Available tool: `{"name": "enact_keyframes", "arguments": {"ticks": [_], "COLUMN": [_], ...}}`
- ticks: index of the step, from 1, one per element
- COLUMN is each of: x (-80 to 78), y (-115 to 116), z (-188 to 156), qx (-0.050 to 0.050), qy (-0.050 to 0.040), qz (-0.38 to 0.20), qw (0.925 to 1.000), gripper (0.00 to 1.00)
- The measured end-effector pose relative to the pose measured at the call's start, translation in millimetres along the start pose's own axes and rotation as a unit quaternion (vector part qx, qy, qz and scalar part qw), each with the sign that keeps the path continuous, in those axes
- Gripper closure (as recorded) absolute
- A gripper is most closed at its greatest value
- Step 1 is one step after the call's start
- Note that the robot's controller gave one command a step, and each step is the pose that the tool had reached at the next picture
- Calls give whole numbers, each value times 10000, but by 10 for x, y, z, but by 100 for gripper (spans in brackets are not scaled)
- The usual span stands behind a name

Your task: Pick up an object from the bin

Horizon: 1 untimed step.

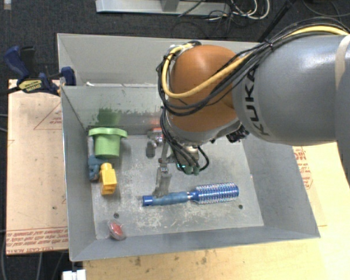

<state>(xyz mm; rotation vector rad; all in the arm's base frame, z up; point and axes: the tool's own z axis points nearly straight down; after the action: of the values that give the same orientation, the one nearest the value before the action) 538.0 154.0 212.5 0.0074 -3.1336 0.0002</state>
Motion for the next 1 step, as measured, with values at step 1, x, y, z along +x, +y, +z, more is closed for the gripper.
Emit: {"name": "enact_keyframes", "arguments": {"ticks": [1], "x": [148], "y": [-745], "z": [807], "qx": [12], "qy": [2], "qz": [658], "qw": [9978], "gripper": [0]}}
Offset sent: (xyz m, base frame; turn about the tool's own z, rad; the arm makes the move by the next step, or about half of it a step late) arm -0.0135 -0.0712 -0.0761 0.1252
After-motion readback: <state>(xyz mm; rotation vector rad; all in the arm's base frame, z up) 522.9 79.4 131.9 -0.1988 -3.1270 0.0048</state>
